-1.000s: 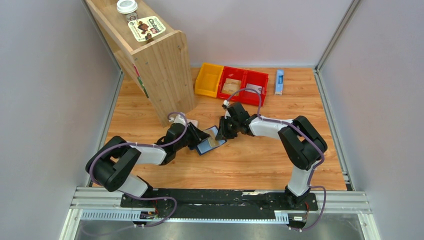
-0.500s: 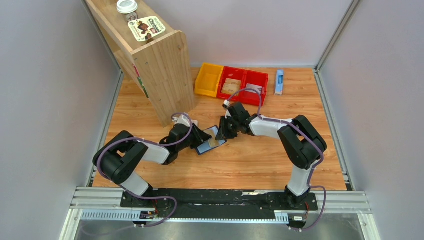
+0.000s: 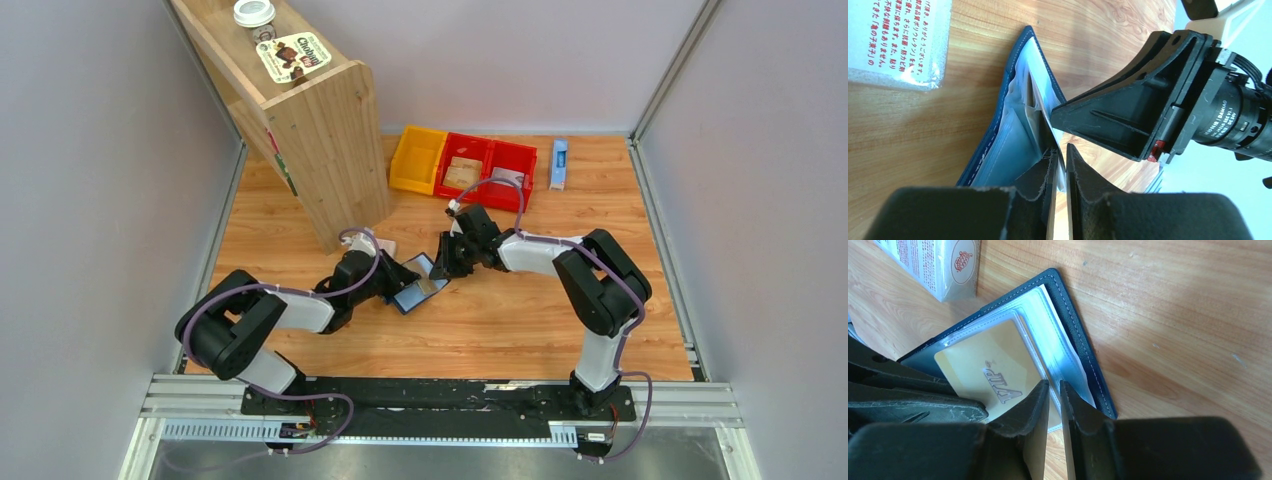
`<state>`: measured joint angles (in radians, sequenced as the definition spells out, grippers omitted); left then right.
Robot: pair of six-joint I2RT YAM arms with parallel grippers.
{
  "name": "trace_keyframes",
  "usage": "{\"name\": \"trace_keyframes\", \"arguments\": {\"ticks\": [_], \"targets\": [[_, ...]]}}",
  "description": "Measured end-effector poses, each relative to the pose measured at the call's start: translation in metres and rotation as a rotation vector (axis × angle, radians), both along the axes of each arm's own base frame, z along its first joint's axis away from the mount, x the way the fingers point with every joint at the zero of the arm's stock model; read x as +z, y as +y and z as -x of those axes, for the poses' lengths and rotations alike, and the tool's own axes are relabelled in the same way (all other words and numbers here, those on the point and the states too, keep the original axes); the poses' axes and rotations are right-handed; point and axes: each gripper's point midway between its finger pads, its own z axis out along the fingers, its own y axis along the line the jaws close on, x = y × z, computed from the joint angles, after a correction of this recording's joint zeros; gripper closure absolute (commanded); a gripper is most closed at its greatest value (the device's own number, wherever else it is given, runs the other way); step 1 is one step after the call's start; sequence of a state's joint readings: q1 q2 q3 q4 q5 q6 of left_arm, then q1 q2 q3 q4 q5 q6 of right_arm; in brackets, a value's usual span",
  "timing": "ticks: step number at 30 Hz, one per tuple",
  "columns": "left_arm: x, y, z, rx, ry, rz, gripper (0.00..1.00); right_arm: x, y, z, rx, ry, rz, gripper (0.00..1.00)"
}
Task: Take the credit cards out of the card holder
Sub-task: Remove the credit card from the card holder, then place the credit card in the storage box.
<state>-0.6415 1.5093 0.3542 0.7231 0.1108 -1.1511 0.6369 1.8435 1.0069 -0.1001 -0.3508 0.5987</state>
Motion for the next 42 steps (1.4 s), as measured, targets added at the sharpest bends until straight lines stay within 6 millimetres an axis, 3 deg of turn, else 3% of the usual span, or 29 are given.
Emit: {"name": "trace_keyframes", "arguments": {"ticks": [8, 14, 23, 30, 33, 37, 42], "targets": [[0.011, 0.003, 0.005, 0.009, -0.001, 0.007, 0.94, -0.001, 0.000, -0.001, -0.004, 0.000, -0.001, 0.78], [0.007, 0.011, 0.010, 0.028, 0.035, -0.027, 1.00, -0.001, 0.000, -0.001, -0.006, 0.000, -0.001, 0.78], [0.014, 0.036, 0.024, 0.080, 0.077, -0.119, 1.00, -0.001, 0.000, -0.002, -0.010, -0.002, 0.001, 0.76], [0.026, 0.056, 0.034, 0.085, 0.035, -0.195, 1.00, 0.002, 0.002, -0.002, -0.007, -0.009, -0.003, 0.66], [0.037, 0.060, 0.040, 0.023, -0.045, -0.233, 1.00, 0.008, -0.001, -0.002, 0.007, -0.029, 0.019, 0.48], [0.056, 0.058, 0.049, -0.080, -0.147, -0.260, 1.00, 0.033, -0.008, 0.003, 0.045, -0.080, 0.024, 0.31], [0.102, 0.048, 0.054, -0.223, -0.325, -0.277, 1.00, 0.121, 0.002, 0.004, 0.171, -0.281, -0.096, 0.26]]}}
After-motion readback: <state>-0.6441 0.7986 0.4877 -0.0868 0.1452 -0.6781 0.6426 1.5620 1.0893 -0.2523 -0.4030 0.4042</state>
